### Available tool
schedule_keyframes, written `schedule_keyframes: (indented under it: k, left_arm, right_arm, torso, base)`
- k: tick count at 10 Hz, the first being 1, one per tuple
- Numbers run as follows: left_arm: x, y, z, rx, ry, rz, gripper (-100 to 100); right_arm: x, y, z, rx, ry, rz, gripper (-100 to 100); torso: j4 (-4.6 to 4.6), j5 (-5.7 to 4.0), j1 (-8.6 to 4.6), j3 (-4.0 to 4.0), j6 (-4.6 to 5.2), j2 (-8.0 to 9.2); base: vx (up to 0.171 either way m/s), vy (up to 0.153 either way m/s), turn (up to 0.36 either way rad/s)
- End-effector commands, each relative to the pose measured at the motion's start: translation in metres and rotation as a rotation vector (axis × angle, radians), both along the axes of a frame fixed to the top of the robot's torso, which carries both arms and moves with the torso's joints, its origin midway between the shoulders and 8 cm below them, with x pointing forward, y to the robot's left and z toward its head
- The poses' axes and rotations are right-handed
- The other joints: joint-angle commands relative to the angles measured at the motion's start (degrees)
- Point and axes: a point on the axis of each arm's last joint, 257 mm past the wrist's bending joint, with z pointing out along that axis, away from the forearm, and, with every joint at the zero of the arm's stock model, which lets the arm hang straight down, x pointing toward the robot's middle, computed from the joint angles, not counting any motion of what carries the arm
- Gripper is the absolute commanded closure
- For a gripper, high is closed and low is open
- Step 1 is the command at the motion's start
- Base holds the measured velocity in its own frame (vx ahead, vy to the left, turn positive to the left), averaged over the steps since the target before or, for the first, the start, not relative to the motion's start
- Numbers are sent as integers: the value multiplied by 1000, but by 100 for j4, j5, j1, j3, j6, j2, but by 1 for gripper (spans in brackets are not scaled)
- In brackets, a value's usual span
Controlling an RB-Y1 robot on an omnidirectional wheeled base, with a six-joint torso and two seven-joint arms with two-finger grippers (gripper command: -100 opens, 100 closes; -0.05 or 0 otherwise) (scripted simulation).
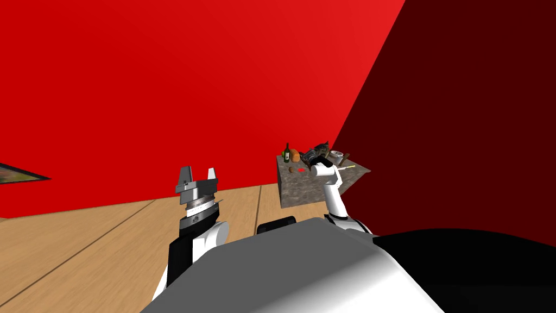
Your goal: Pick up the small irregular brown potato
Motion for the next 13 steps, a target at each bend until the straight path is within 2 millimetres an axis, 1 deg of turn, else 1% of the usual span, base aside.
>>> schedule_keyframes:
  k: [1,2,3,4,5,7,8,9,10,11,12,13]
  left_arm:
    - [0,0,0,0,0,0,0]
    - [0,0,0,0,0,0,0]
    - [0,0,0,0,0,0,0]
    - [0,0,0,0,0,0,0]
    - [0,0,0,0,0,0,0]
    - [0,0,0,0,0,0,0]
    - [0,0,0,0,0,0,0]
    - [0,0,0,0,0,0,0]
    - [0,0,0,0,0,0,0]
    - [0,0,0,0,0,0,0]
    - [0,0,0,0,0,0,0]
    - [0,0,0,0,0,0,0]
  right_arm:
    - [3,-3,-11,40,43,-9,-100]
    - [2,-3,-12,40,48,-9,-100]
    - [7,-8,-20,106,76,-26,-100]
    - [6,-8,-26,110,100,-27,-100]
    - [10,-12,-31,172,116,-44,-100]
    - [7,-12,-43,182,160,-48,-100]
    - [10,-15,-51,248,185,-67,-100]
    - [8,-15,-58,253,212,-69,-100]
    - [11,-17,-65,316,232,-88,-100]
    - [8,-17,-72,322,261,-92,-100]
    - [7,-16,-74,324,271,-93,-100]
    - [8,-17,-85,390,303,-114,-100]
  torso:
    - [0,0,0,0,0,0]
    - [-1,-1,-2,-1,3,0]
    - [0,-1,-2,2,4,3]
    - [0,0,-1,0,1,0]
    - [0,-1,-3,0,3,0]
    - [-1,-1,-4,-2,4,-2]
    - [0,-1,-3,1,5,2]
    - [0,0,-1,0,2,1]
    - [0,-1,-4,0,5,0]
    - [-1,-1,-5,-2,2,-4]
    - [-1,-2,-6,-2,4,-3]
    - [0,-1,-4,1,5,2]
  base:
    - [19,-4,64]
    - [9,-2,-15]
    - [19,-3,93]
    - [19,-9,93]
    - [24,-12,124]
    - [19,-8,21]
    - [17,-3,113]
    - [21,-13,61]
    - [29,-16,93]
    - [25,-19,65]
    - [10,-10,-1]
    - [21,-10,91]
